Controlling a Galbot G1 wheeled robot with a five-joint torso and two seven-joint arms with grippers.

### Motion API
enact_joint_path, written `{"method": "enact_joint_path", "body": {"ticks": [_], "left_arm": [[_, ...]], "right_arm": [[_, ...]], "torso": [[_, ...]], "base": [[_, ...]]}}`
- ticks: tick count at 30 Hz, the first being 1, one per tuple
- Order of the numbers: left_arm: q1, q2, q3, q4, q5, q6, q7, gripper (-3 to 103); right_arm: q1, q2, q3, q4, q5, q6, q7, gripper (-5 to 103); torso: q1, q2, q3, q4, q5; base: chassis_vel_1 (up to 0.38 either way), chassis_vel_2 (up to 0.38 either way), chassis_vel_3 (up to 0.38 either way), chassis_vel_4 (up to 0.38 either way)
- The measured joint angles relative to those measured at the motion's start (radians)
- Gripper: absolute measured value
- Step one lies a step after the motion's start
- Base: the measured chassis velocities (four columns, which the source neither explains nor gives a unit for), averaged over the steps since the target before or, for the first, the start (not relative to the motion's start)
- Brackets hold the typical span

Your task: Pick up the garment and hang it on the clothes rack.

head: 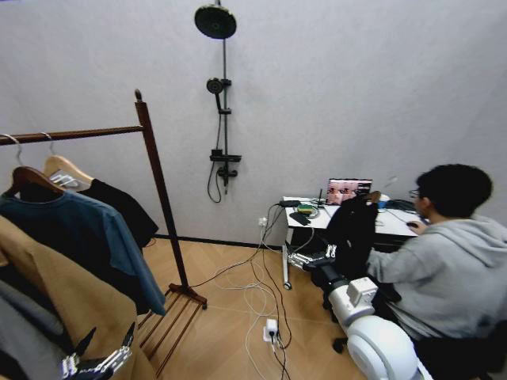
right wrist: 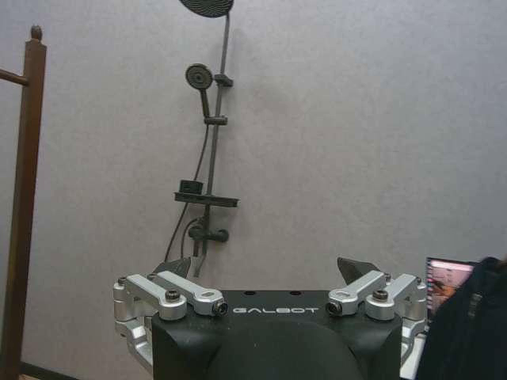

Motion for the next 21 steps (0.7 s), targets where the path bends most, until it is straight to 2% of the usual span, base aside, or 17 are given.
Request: {"method": "enact_joint_path", "body": {"ticks": [10, 18, 21], "left_arm": [[0.000, 0.000, 0.000, 0.000, 0.000, 0.000, 0.000, 100], [0.000, 0.000, 0.000, 0.000, 0.000, 0.000, 0.000, 100], [0.000, 0.000, 0.000, 0.000, 0.000, 0.000, 0.000, 100]], "right_arm": [[-0.010, 0.005, -0.003, 0.008, -0.004, -0.002, -0.002, 100], [-0.017, 0.018, -0.018, -0.001, -0.023, 0.001, -0.003, 100], [-0.017, 0.023, -0.020, -0.002, -0.024, 0.004, -0.005, 100]], "torso": [[0.000, 0.000, 0.000, -0.0003, 0.0001], [0.000, 0.000, 0.000, 0.0006, -0.0005], [0.000, 0.000, 0.000, 0.0000, 0.0001]], "base": [[0.023, -0.251, -0.257, 0.030], [0.131, -0.141, -0.154, 0.131], [0.155, -0.140, -0.152, 0.151]]}}
